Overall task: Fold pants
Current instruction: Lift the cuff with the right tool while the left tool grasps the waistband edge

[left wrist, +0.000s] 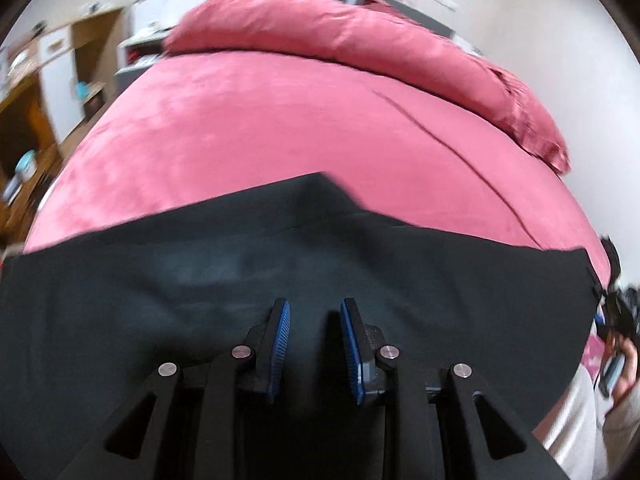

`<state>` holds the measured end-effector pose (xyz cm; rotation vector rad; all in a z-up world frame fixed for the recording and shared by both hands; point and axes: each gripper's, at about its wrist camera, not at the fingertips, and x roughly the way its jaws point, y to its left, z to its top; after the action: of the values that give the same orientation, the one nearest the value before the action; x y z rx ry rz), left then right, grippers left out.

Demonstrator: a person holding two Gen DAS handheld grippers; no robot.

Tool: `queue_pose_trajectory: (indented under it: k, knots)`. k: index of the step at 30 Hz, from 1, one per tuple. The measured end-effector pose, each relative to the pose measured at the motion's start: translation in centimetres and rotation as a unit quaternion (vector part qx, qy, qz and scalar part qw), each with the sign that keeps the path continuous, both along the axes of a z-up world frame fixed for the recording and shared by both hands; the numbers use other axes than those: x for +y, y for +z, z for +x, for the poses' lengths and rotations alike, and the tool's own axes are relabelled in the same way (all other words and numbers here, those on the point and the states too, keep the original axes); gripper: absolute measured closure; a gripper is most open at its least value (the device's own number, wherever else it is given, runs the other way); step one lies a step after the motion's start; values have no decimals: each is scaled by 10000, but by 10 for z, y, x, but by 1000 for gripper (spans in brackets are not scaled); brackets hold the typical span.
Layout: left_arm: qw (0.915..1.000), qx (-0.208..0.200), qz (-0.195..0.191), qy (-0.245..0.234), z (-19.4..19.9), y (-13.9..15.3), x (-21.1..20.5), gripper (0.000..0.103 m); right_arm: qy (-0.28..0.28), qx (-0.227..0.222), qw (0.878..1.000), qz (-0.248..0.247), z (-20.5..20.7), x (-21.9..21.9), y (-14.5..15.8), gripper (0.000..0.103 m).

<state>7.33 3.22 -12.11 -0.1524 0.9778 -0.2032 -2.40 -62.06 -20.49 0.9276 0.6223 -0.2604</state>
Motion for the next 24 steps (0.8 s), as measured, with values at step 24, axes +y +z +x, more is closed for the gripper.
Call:
queue_pose_trajectory:
  k: [24]
  knots:
    - [10000, -17, 14, 37, 38, -6, -35, 72, -147, 163, 9995, -229, 7, 5, 14, 86]
